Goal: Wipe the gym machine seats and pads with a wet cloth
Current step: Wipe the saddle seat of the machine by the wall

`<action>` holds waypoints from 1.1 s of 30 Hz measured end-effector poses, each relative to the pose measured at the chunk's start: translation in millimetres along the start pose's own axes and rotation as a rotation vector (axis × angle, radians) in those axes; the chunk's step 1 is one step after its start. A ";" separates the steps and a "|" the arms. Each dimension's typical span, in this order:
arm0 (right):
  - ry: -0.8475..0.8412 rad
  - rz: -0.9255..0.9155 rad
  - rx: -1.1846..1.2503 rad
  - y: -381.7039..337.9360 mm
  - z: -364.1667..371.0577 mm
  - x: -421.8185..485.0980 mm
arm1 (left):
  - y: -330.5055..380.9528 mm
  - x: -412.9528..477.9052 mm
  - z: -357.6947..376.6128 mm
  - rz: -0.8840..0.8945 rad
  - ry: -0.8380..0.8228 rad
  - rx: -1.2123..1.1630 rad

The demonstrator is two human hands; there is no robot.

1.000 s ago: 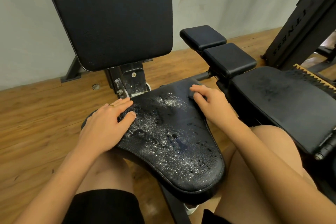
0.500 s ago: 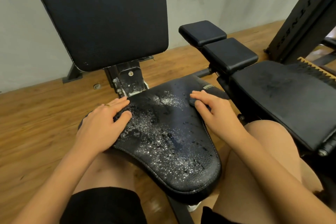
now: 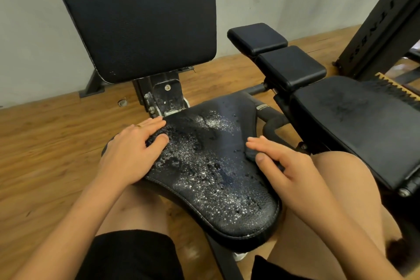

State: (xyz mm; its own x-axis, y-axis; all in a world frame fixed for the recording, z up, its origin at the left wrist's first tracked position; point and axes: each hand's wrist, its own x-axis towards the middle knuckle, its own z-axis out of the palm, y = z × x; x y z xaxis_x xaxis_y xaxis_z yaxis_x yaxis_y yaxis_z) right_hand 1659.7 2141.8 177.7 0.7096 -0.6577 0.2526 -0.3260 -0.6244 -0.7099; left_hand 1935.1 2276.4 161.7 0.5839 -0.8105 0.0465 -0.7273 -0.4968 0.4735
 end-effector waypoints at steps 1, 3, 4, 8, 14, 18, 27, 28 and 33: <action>-0.002 0.005 -0.003 1.5 0.5 6.0 | -0.4 0.6 -0.4 -0.004 0.008 0.001; -0.005 0.033 -0.059 10.4 3.9 32.5 | 0.0 2.0 -1.7 -0.014 0.012 0.001; -0.006 0.052 -0.084 14.8 4.9 47.7 | 0.4 2.9 -1.7 -0.010 0.008 0.001; -0.019 0.079 -0.146 22.6 5.2 67.3 | 4.9 2.2 -1.7 0.021 -0.014 -0.003; -0.094 -0.072 0.045 -3.5 -13.0 -16.4 | -0.2 -2.1 -0.1 0.015 -0.015 0.006; -0.108 -0.115 0.076 -0.1 -15.3 -18.1 | 1.2 -2.3 0.4 -0.002 -0.011 0.028; 0.000 0.047 -0.011 2.8 -3.0 19.2 | 4.7 -2.1 -3.7 0.011 0.003 0.016; -0.002 0.028 0.020 -4.5 -7.0 0.9 | 3.9 -2.6 -3.4 0.010 0.004 0.018; -0.005 -0.079 0.108 -26.7 -18.2 -63.8 | 2.4 -2.5 0.0 0.019 0.010 0.020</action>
State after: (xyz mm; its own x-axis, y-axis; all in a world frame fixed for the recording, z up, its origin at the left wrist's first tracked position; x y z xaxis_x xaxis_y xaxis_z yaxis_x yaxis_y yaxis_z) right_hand 1611.8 2192.7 192.5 0.7339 -0.6056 0.3076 -0.1994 -0.6250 -0.7547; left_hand 1931.9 2277.2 162.8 0.5733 -0.8169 0.0638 -0.7453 -0.4875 0.4549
